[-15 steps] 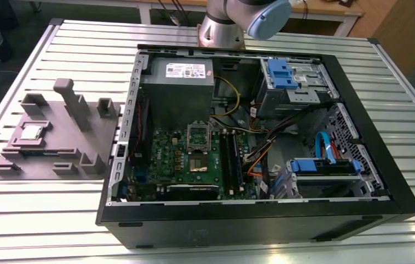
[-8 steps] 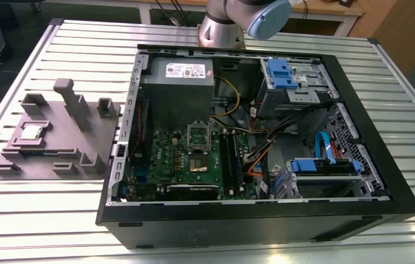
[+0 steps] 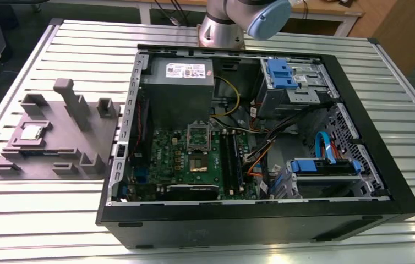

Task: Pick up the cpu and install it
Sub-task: 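Pick up the cpu and move it towards the insertion slot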

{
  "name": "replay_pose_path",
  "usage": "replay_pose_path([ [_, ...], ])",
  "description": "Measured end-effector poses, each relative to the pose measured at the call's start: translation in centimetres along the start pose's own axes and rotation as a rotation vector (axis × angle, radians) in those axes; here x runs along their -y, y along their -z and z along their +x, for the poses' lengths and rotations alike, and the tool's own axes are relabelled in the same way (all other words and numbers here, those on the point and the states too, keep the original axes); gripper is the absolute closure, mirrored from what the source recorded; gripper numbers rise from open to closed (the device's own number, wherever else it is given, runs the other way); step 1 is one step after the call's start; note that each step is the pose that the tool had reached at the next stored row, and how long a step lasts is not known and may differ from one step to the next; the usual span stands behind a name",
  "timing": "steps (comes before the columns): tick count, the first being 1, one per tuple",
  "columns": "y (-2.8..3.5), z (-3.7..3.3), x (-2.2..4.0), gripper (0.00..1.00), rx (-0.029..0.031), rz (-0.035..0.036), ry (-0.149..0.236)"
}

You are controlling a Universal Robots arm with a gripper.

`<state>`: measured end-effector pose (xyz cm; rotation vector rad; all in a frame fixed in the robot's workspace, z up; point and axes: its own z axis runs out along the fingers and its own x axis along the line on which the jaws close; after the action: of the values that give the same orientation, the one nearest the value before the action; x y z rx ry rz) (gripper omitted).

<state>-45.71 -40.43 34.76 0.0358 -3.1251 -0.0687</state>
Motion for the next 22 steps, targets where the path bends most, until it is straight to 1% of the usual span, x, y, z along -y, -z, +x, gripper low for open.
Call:
replay_pose_path([
  [12, -0.22, 0.0, 0.01, 0.41, 0.0, 0.0, 0.0],
  [14, -0.42, -0.01, 0.02, 0.41, 0.0, 0.0, 0.0],
  [22, -0.44, -0.01, 0.02, 0.41, -0.0001, 0.0, 0.0],
])
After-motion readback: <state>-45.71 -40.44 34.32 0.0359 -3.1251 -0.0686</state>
